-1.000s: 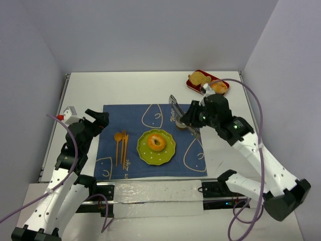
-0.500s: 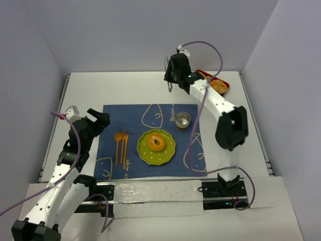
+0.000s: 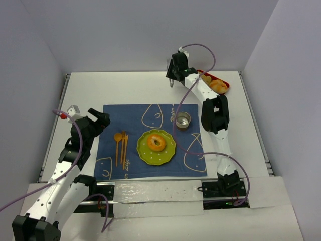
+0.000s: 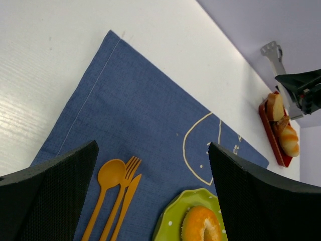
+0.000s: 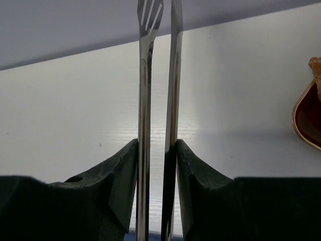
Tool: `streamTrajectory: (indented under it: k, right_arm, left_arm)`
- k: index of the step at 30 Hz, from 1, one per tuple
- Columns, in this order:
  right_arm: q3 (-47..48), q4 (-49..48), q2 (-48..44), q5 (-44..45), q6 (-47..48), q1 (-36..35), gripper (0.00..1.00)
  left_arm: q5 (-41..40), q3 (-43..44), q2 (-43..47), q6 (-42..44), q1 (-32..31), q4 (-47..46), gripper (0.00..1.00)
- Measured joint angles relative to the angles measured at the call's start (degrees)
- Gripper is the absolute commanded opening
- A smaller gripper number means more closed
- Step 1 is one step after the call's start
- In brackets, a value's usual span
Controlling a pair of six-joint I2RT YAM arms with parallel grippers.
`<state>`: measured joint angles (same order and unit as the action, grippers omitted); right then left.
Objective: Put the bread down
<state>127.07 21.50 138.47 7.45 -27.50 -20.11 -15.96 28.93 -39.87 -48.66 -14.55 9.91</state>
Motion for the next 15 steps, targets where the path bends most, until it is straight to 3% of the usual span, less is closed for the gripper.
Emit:
streamTrajectory:
  k: [9, 15]
  right_arm:
    - [-1.98, 1.38, 2.44, -0.47, -3.05, 0.49, 0.44]
    - [-1.93, 4.78, 2.56, 1.49, -4.04, 0.28, 0.55]
  left_arm:
    - [-0.13, 0.0, -0.46, 0.0, 0.0, -0.12, 0.99]
    - [-0.14, 0.0, -0.27, 0.0, 0.0, -0.19, 0.99]
